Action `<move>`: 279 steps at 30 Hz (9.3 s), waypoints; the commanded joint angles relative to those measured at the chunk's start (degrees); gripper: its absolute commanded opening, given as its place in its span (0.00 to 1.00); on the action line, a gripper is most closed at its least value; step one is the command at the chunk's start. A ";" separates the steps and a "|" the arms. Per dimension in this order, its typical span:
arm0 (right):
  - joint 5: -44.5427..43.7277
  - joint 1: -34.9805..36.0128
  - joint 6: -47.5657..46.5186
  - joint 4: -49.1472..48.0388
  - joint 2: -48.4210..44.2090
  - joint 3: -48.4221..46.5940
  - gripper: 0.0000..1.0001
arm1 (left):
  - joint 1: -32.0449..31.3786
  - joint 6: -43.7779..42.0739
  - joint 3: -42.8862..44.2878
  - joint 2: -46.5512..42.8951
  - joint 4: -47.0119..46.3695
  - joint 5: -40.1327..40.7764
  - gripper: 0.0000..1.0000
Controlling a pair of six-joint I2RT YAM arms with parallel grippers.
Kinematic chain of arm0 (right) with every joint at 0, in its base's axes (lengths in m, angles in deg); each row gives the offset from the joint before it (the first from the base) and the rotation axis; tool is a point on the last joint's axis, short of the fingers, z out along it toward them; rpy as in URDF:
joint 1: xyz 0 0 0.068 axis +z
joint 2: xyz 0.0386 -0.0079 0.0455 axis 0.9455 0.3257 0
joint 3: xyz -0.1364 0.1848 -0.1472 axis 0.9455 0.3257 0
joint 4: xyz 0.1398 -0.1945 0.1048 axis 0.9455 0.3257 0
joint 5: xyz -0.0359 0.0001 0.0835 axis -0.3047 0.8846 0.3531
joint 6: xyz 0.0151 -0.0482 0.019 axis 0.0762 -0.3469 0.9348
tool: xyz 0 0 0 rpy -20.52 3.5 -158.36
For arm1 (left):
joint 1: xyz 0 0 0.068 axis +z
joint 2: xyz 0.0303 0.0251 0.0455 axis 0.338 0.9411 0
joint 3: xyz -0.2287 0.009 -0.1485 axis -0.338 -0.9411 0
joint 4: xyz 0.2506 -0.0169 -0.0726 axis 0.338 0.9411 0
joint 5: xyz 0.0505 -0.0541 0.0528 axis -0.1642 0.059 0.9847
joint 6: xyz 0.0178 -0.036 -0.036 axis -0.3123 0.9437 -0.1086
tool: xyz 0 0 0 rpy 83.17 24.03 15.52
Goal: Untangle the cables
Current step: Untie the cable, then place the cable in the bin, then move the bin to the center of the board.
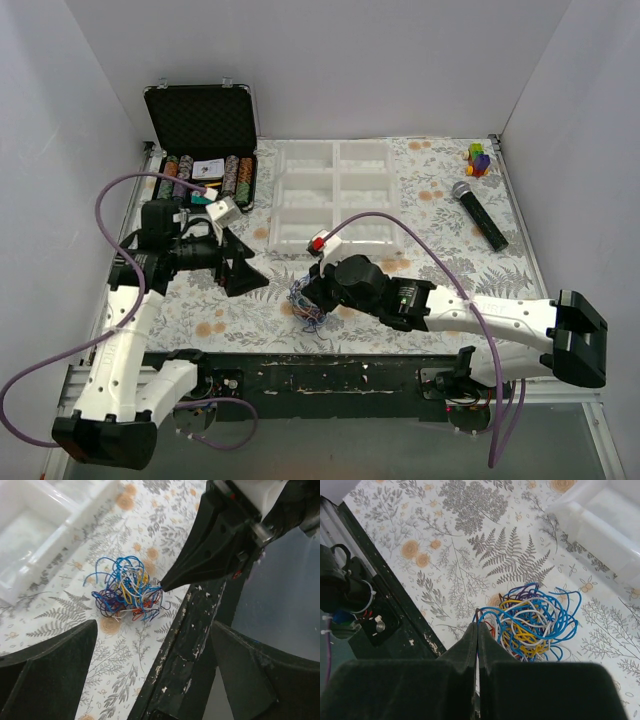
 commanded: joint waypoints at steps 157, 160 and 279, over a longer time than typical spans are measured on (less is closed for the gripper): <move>-22.12 0.65 8.04 8.11 -34.79 13.20 0.81 | -27.76 5.18 -0.44 38.72 -59.86 46.66 0.00; -22.56 0.65 7.86 8.29 -34.61 12.76 0.81 | -28.46 4.92 -2.03 38.71 -54.33 43.16 0.11; -4.73 -27.64 -1.80 3.45 -10.73 3.20 0.79 | -22.67 12.21 -2.73 26.77 -42.18 37.25 0.66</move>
